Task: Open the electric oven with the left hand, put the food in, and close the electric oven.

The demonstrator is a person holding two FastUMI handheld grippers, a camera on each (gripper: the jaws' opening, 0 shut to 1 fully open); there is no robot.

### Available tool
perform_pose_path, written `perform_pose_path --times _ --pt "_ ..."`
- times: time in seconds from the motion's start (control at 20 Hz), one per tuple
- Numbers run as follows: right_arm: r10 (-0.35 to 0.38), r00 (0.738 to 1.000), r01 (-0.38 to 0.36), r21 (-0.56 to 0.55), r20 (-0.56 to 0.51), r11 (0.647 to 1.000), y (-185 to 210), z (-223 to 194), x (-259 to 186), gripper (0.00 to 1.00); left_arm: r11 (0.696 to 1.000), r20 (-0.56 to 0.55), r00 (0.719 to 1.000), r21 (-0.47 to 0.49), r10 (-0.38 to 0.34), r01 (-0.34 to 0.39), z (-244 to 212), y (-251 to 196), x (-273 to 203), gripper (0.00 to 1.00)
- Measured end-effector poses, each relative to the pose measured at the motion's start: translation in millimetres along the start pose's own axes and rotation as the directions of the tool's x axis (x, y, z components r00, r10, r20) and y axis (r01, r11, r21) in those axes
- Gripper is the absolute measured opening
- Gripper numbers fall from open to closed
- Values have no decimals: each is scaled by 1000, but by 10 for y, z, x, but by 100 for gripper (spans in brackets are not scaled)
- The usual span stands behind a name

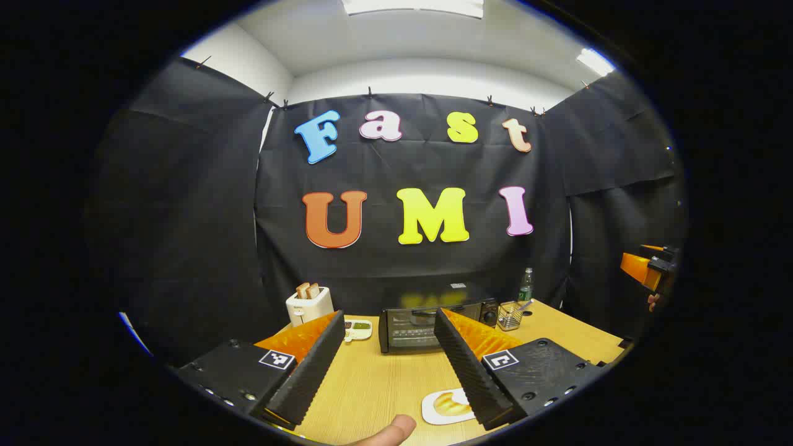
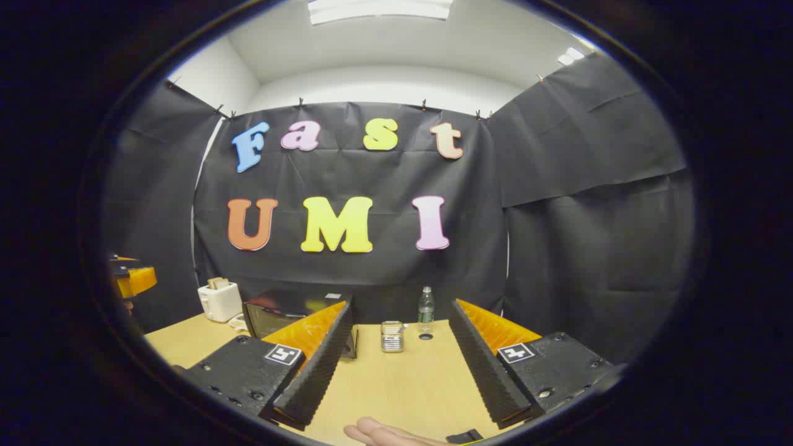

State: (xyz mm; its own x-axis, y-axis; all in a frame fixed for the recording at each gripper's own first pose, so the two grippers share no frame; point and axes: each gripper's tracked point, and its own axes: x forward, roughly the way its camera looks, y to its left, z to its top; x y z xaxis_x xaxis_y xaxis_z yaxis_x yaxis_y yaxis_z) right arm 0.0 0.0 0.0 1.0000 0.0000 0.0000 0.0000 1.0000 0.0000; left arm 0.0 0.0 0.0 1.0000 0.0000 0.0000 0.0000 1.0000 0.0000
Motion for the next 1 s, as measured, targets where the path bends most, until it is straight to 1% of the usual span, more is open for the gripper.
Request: perform_pose_path --times 0.2,0.55,0.7,0.85,1.0 --pt "-8 1000 8 -9 16 1000 -61 21 -18 100 1000 -2 1000 6 -20 20 -45 -103 54 95" --pt "-1 1000 0 8 18 1000 -112 -39 -10 100 1000 7 1000 -4 -26 26 -76 -107 154 96" --pt "4 1000 -4 7 11 1000 -109 -86 38 100 1000 1 1000 -22 -22 22 -126 -92 248 96" --pt "-7 1000 7 -9 23 1000 -154 -75 113 100 998 -1 999 -25 -50 50 -150 -149 407 96" --pt "-12 1000 12 -29 28 999 -171 -104 201 100 996 2 997 -28 -83 83 -148 -218 663 96"
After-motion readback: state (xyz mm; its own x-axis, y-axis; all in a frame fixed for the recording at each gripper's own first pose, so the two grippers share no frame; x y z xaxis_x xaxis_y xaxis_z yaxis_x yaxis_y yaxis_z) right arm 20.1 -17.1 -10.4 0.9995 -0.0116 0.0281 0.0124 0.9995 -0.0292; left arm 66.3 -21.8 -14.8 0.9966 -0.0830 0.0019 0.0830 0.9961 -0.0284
